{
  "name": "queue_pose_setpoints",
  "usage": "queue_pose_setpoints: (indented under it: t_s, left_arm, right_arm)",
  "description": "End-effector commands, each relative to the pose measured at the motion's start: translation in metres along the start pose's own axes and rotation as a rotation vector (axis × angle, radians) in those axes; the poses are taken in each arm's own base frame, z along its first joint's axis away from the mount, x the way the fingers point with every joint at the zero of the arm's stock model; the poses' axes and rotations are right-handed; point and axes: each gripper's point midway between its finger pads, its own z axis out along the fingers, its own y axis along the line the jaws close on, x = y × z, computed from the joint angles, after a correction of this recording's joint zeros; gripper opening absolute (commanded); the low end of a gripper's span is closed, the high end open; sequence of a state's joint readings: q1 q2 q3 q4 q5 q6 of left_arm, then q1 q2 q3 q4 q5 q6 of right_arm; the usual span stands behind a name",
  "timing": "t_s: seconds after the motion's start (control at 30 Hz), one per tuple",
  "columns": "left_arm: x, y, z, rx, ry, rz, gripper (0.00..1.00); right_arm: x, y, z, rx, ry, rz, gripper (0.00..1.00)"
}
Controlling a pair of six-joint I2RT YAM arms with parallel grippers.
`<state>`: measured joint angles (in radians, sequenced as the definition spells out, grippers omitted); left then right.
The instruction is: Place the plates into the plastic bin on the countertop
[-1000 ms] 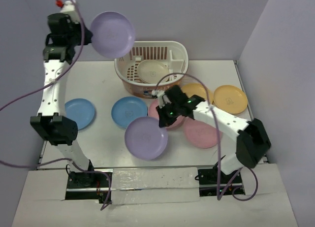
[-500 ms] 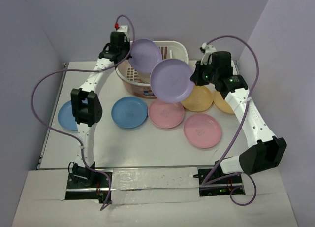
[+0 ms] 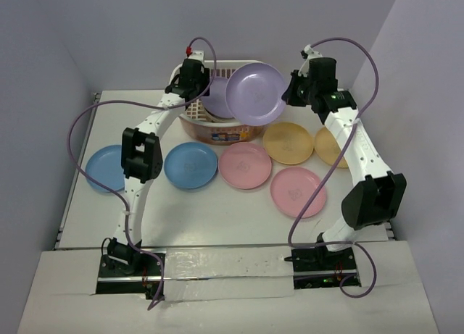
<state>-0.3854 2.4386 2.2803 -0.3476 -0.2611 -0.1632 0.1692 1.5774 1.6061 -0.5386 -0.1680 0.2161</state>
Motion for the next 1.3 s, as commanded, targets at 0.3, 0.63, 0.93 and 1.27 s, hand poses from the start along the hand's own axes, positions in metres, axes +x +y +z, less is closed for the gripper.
queue_pose_setpoints:
  t_s: [0.3, 0.63, 0.93, 1.27]
  left_arm:
    - [-0.201, 0.055, -0.155, -0.001, -0.422, -0.174, 0.99]
    - [-0.175, 0.177, -0.266, -0.128, -0.379, -0.213, 0.99]
    - [-0.054, 0.280, -0.303, -0.294, -0.180, -0.320, 0.99]
    - [0.071, 0.336, -0.318, -0.284, 0.033, -0.512, 0.99]
  right_arm:
    - [-0.090, 0.024, 0.070, 0.020, -0.166, 0.091, 0.00]
    - [-0.047, 0.052, 0.153, 0.026, -0.063, 0.020, 0.00]
    - [-0.013, 0.061, 0.191, 0.058, -0.027, -0.039, 0.00]
    - [-0.001, 0.048, 0.207, 0.115, -0.020, -0.055, 0.68]
